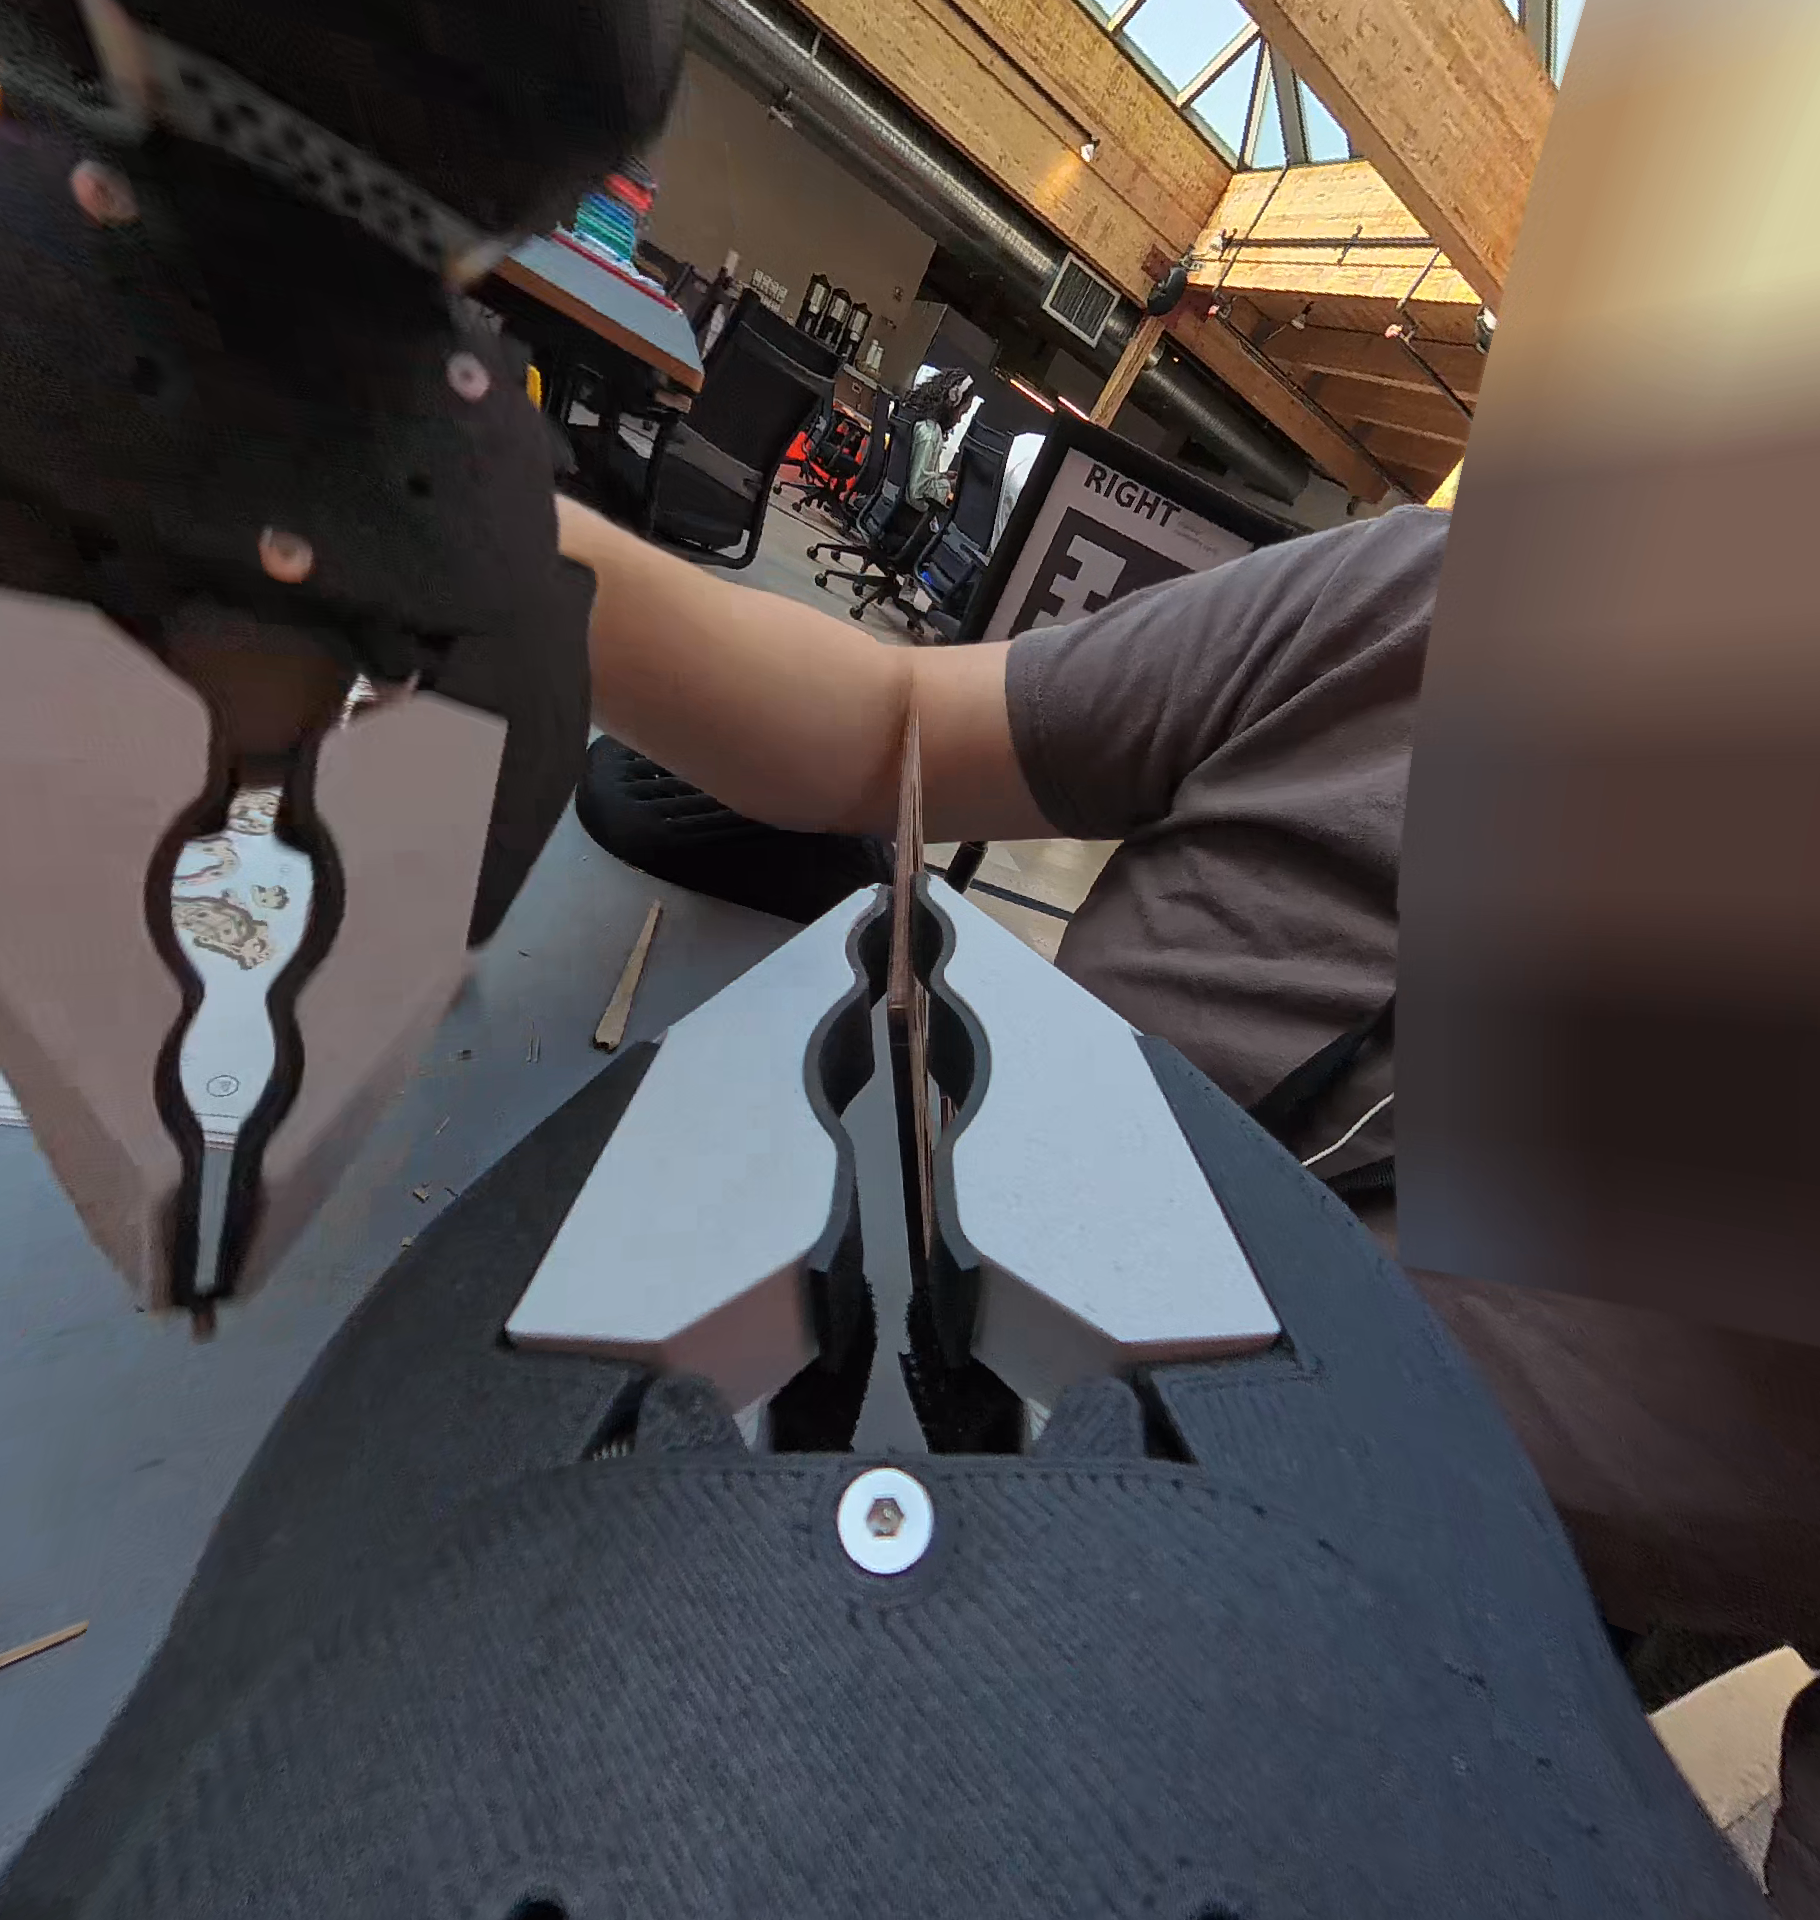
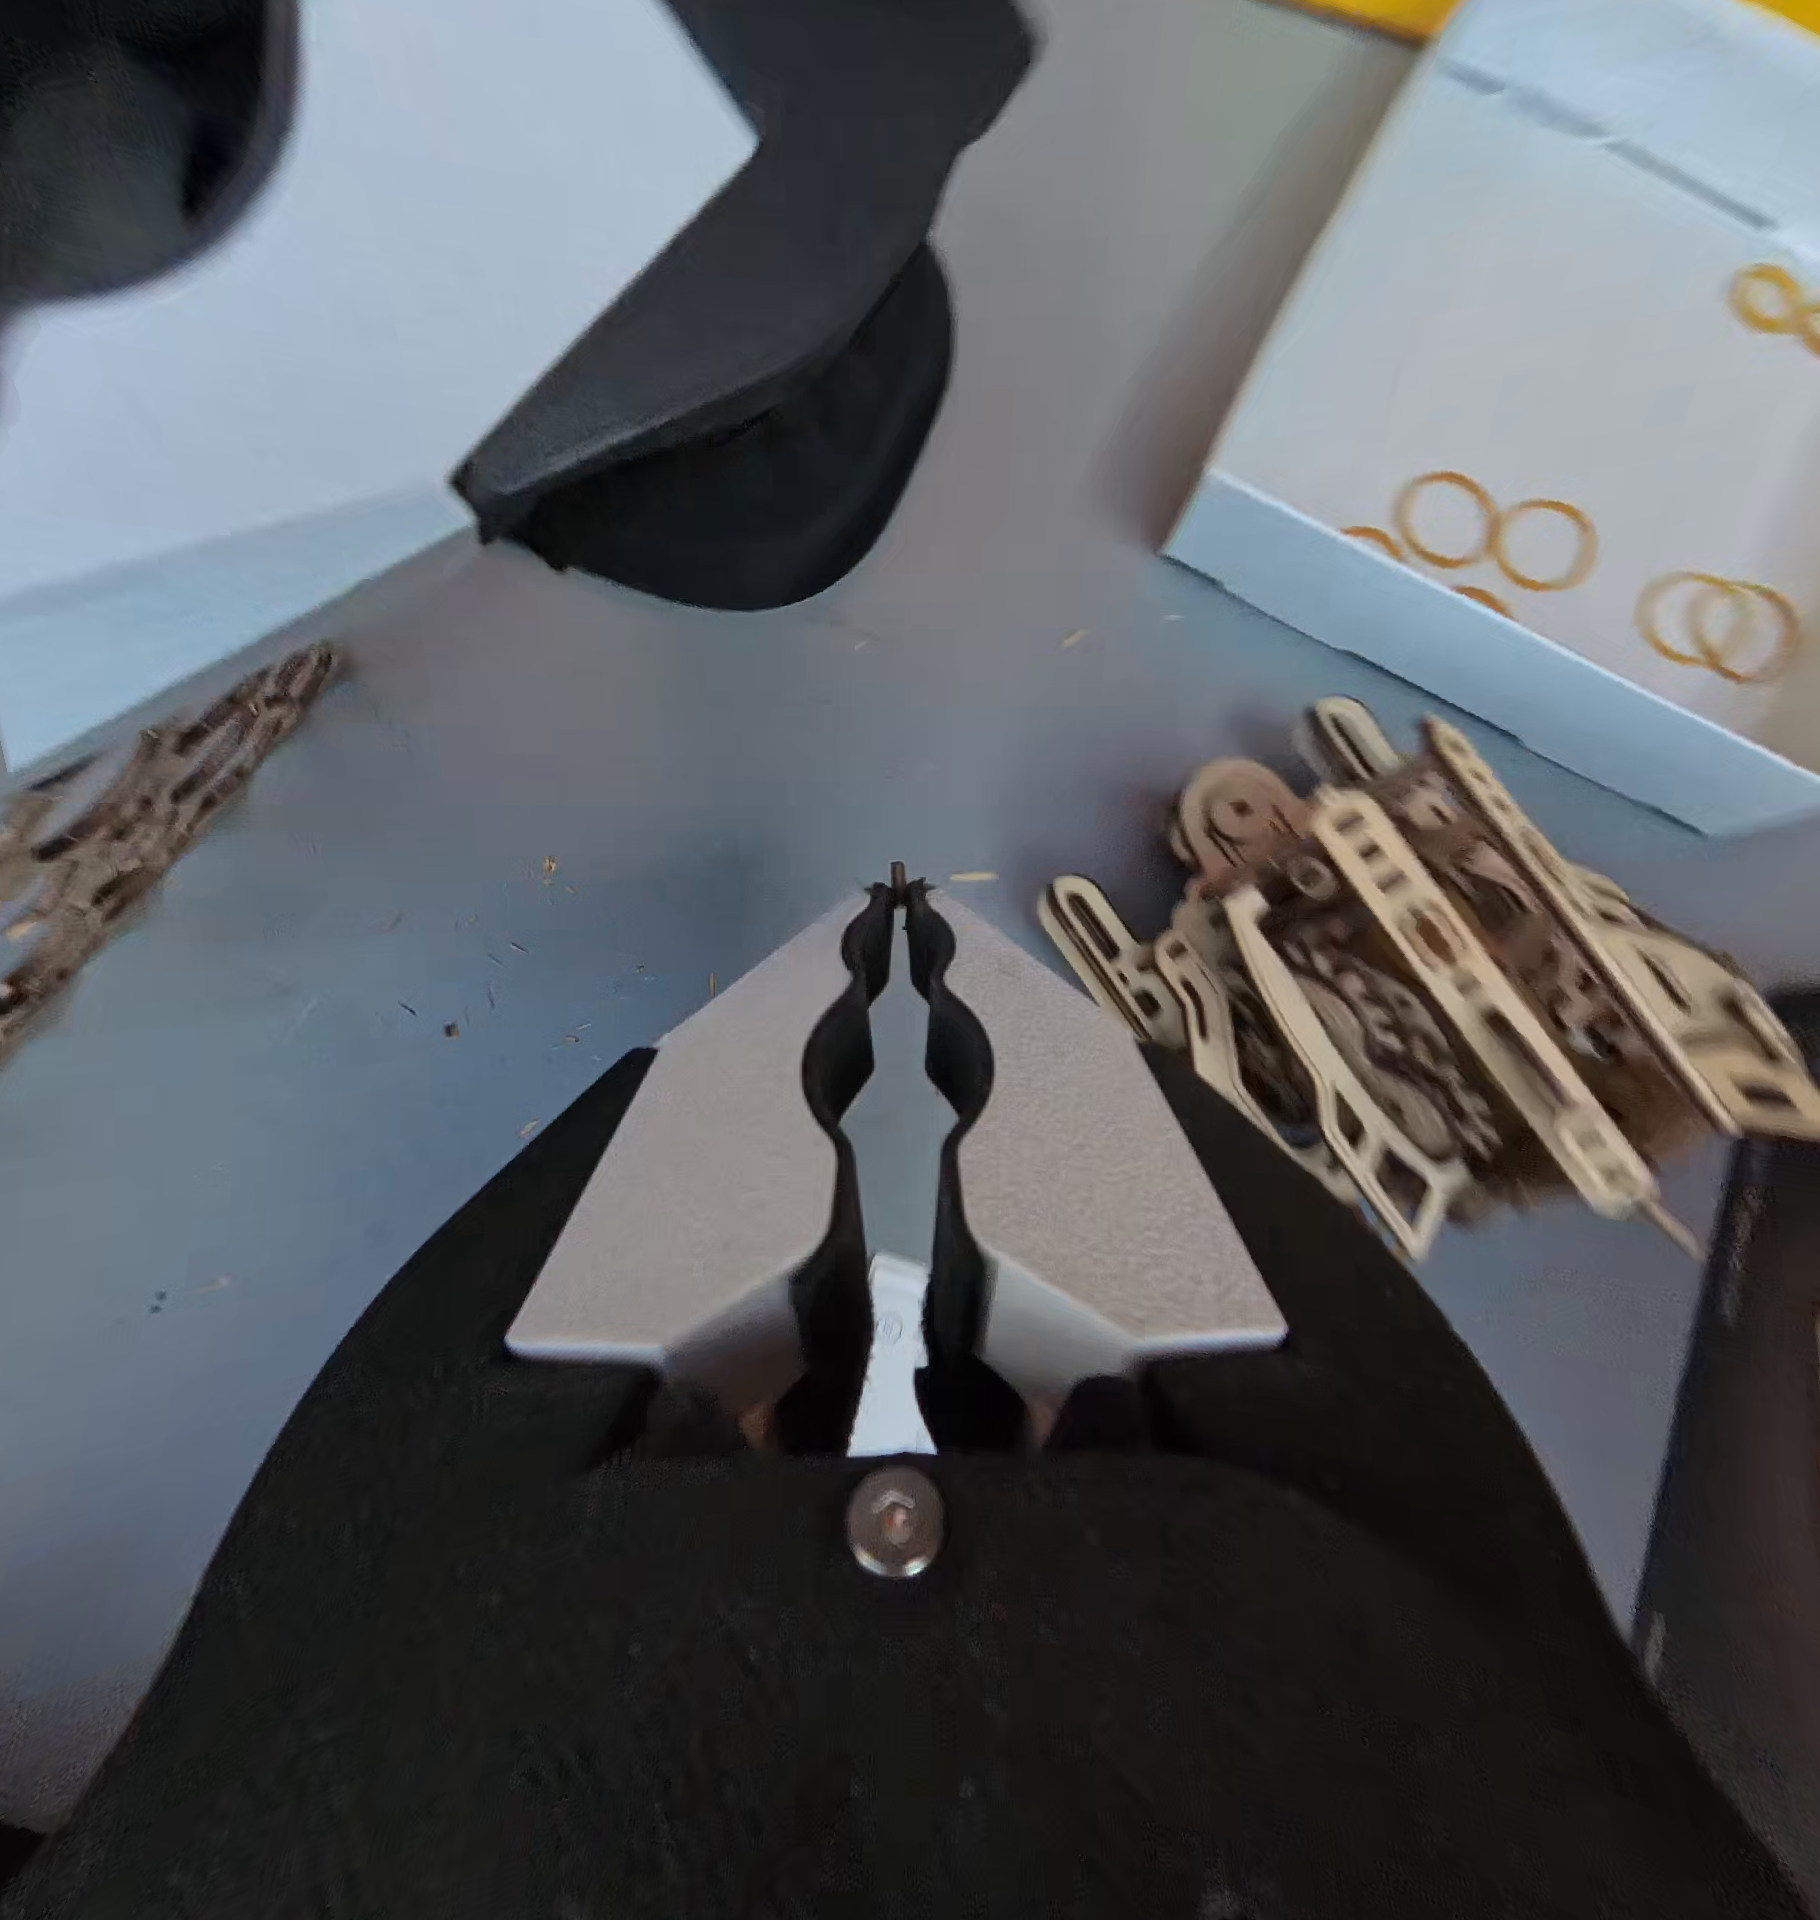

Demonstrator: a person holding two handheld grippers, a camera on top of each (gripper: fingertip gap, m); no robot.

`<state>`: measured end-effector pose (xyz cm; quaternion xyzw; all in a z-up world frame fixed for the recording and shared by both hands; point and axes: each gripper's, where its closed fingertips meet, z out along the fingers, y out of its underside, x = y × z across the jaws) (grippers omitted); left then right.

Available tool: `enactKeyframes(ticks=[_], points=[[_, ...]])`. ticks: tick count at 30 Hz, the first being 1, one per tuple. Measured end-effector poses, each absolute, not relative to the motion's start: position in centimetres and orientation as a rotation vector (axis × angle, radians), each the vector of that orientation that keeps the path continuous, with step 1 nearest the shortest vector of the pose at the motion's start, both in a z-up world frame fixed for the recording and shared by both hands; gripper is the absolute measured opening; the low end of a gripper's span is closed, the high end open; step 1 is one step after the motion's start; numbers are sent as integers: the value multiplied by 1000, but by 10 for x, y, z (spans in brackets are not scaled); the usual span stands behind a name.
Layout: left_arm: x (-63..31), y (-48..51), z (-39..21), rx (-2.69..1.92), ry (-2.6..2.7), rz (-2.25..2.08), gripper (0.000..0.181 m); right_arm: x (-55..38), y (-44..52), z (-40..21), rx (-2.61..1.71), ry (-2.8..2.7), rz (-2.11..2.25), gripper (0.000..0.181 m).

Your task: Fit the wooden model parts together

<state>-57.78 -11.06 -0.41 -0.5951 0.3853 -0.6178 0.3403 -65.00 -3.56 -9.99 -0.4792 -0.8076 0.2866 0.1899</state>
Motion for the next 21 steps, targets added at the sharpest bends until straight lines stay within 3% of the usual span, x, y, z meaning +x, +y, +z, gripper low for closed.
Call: enactKeyframes(ticks=[8,21], points=[[-578,-92,-5,-1665,823,-1585,0,-537,6,23,-1558,-1568,751,0],[-535,-116,42,-1911,1062,-984,0,-457,-34,38,-1622,-1288,981,1]])
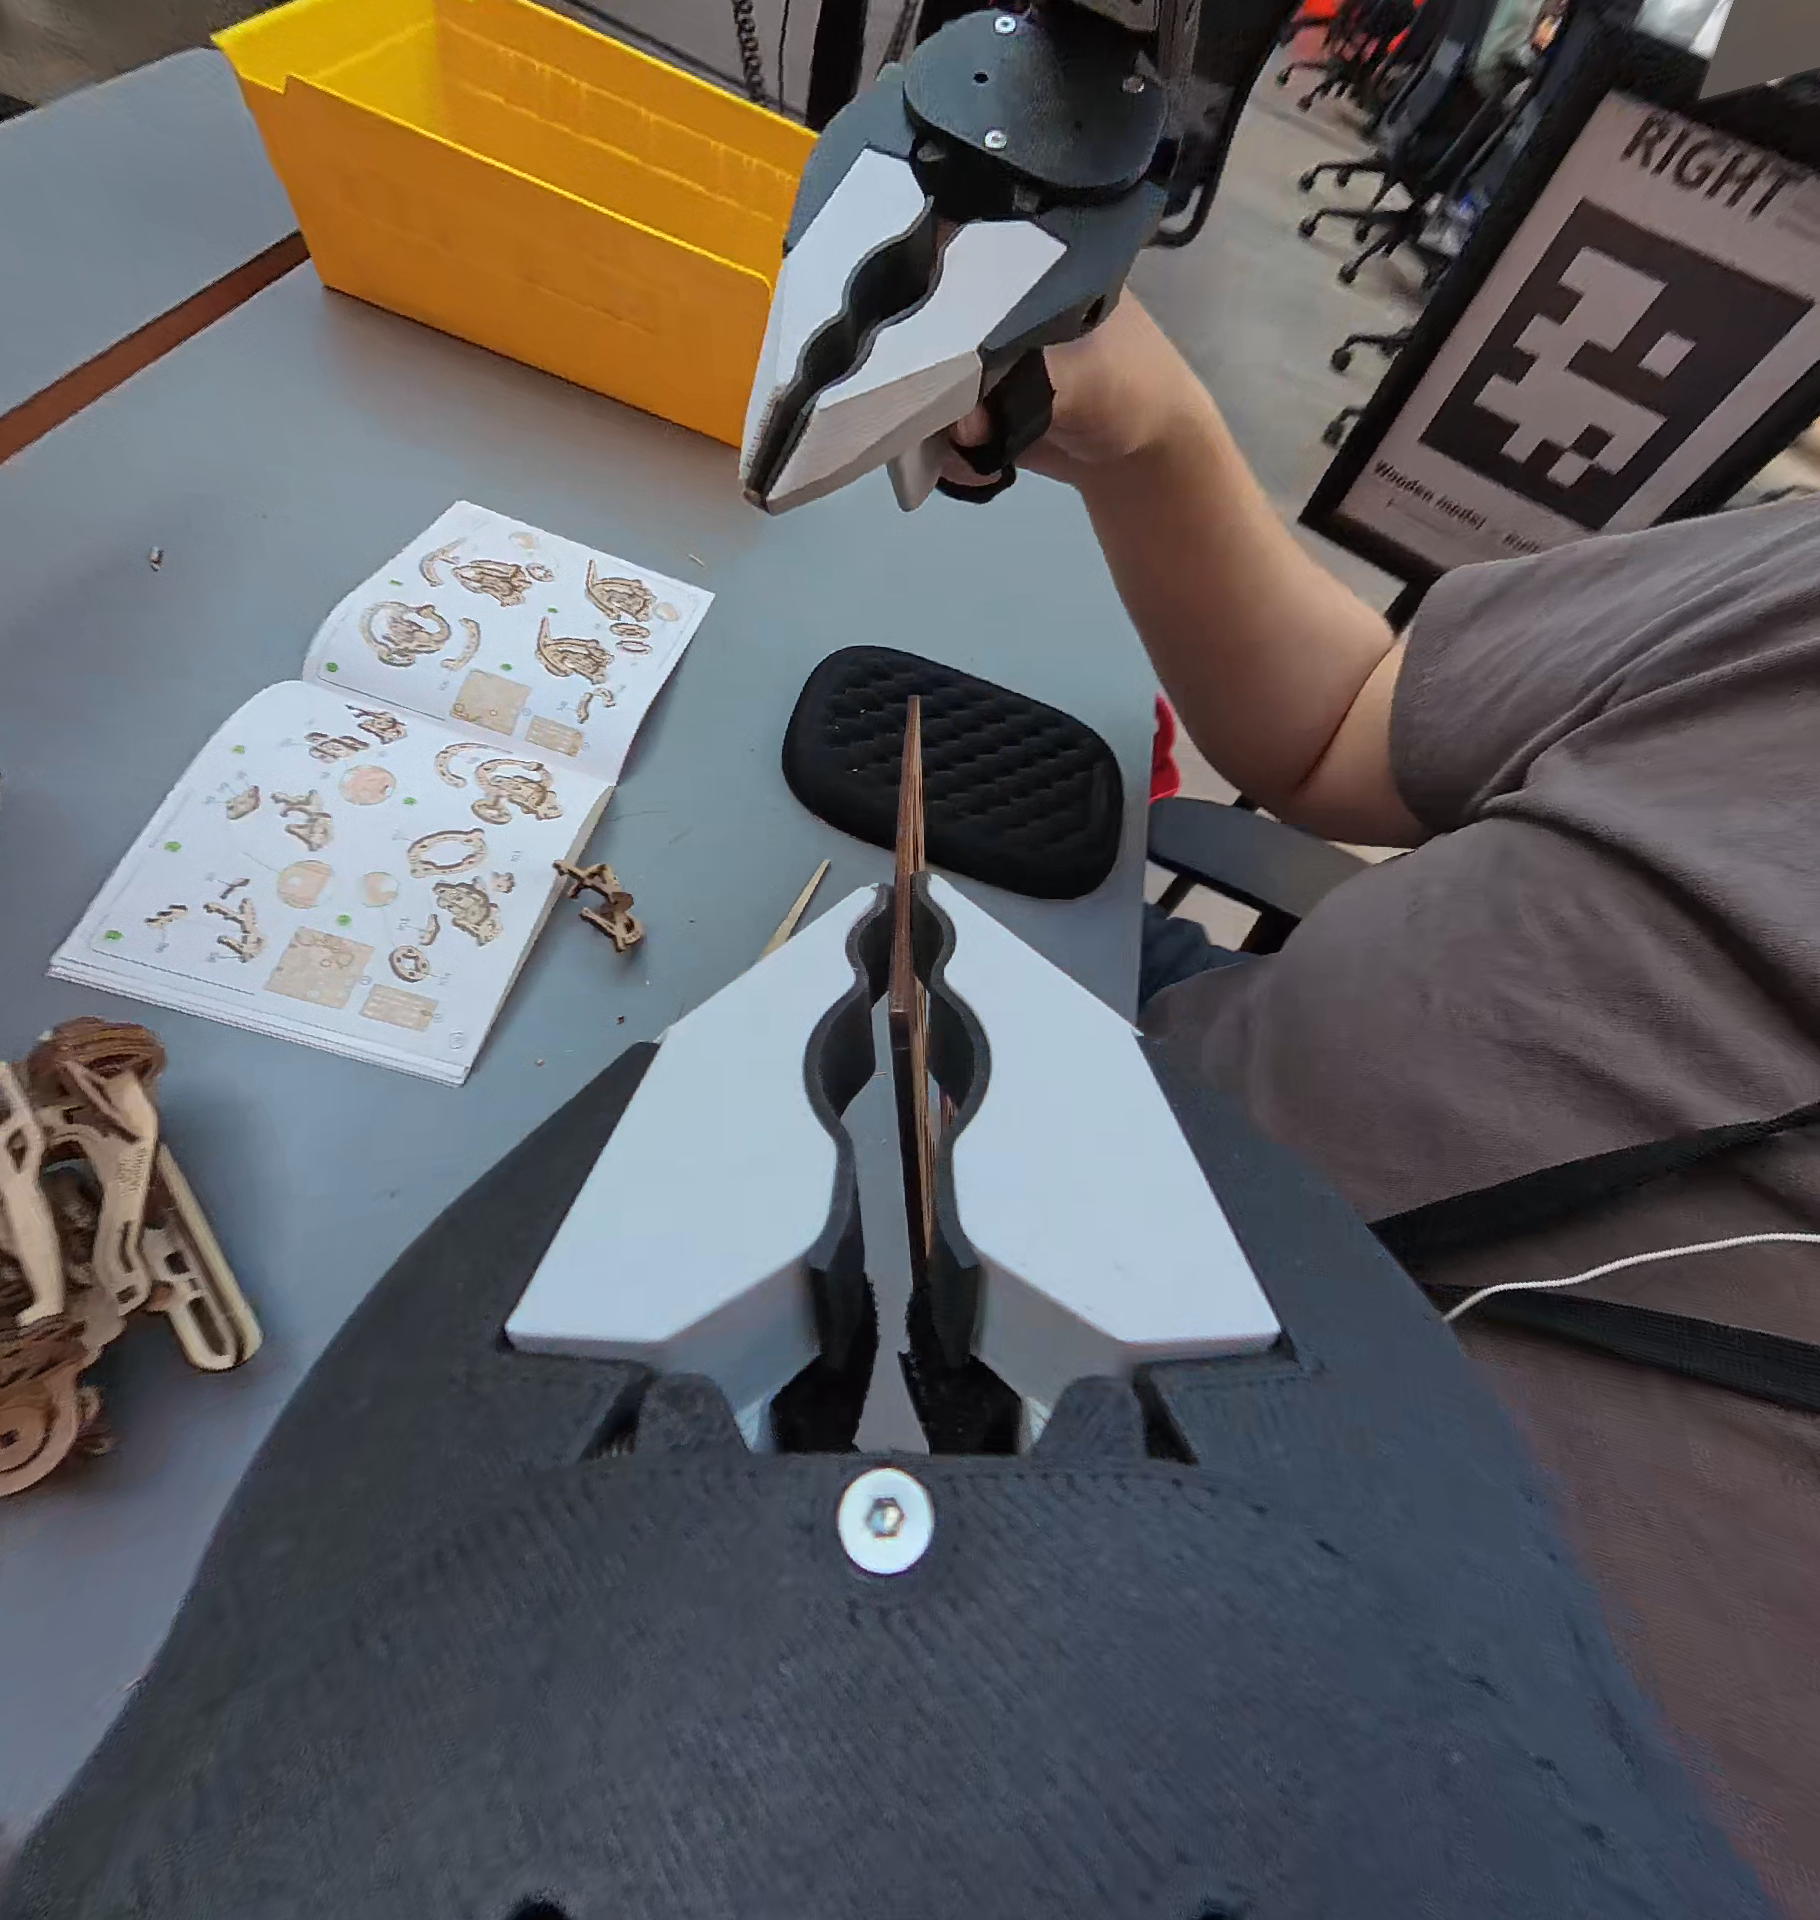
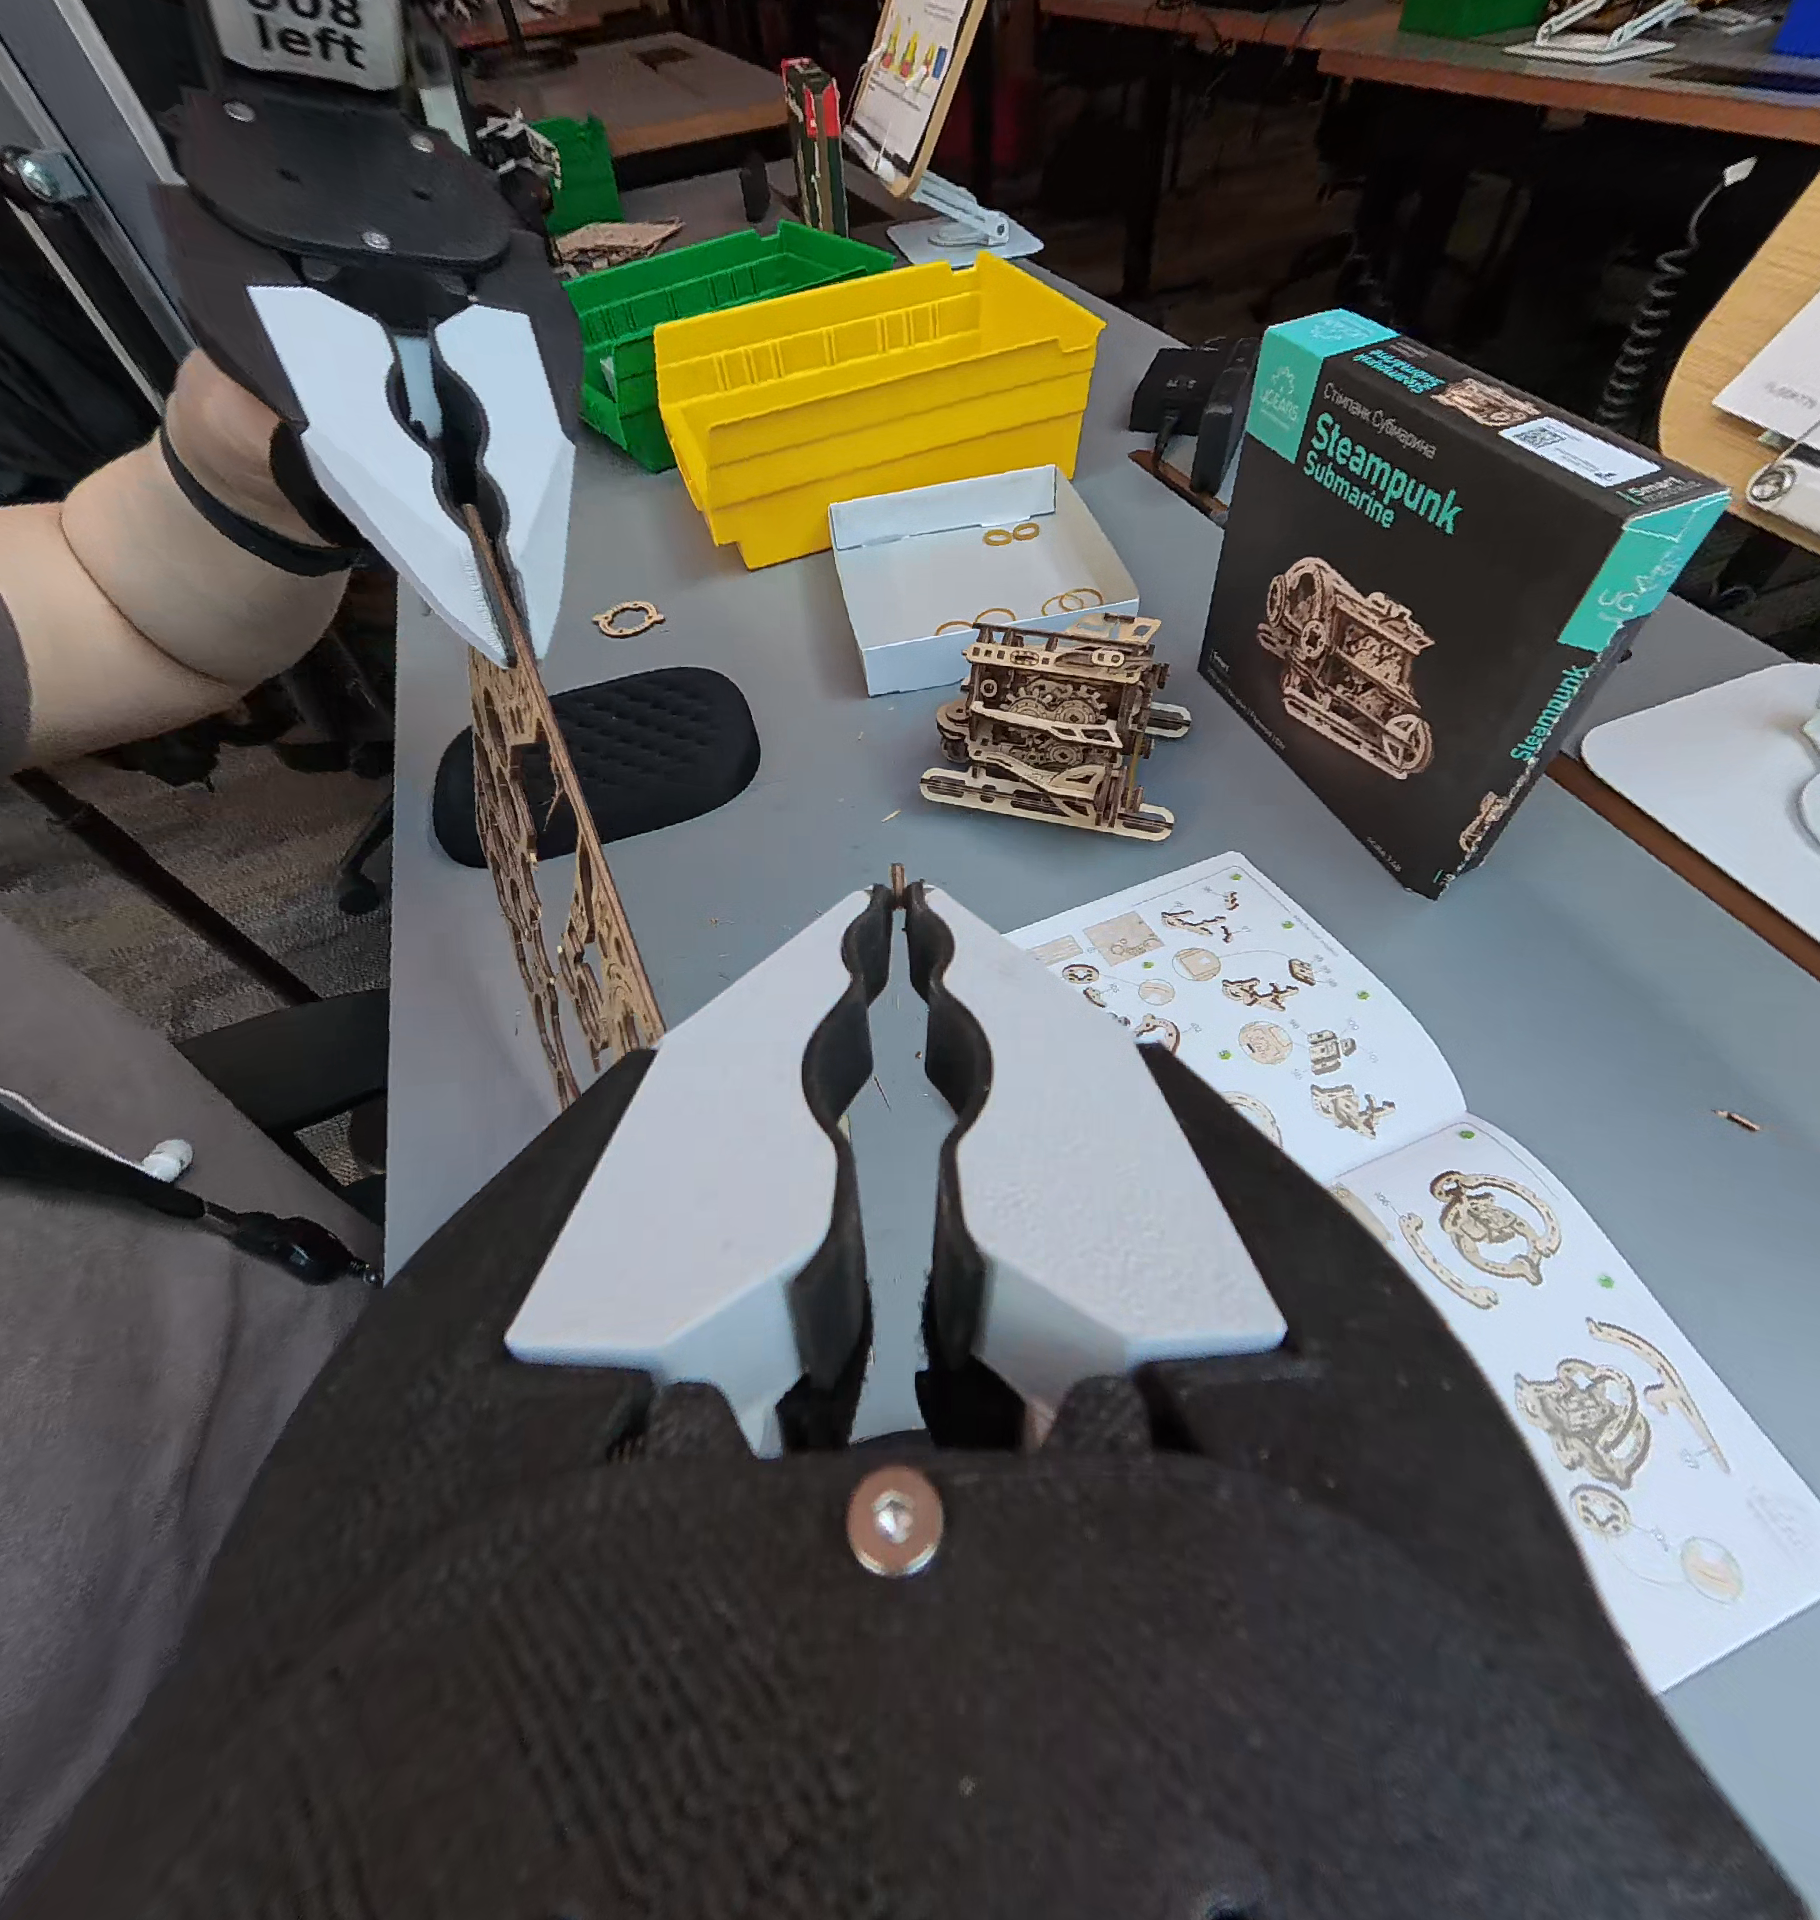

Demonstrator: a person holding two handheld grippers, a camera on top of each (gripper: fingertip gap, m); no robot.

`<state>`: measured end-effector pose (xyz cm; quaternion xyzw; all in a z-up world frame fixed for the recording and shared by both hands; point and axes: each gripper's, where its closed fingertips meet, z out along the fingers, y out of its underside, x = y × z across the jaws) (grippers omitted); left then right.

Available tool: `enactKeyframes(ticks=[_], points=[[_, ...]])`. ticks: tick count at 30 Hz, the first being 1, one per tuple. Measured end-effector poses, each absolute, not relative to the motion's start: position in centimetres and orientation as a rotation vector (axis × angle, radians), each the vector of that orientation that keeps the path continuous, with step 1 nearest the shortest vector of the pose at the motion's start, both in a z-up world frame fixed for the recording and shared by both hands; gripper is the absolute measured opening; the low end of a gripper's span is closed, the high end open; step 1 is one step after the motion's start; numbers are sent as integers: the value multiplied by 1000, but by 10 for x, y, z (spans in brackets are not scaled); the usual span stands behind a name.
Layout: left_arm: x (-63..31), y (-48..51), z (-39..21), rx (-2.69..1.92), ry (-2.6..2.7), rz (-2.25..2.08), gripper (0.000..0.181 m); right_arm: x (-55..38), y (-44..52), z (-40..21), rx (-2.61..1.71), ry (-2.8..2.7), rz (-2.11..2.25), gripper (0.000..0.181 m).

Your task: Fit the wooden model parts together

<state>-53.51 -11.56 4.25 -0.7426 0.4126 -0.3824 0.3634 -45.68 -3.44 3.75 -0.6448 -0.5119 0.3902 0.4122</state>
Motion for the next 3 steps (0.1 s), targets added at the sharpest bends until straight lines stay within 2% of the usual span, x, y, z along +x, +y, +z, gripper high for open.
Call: enactKeyframes(ticks=[3], points=[[-530,-115,49,-1934,1149,-692,0,-447,-37,41,-1615,-1246,1000,1]])
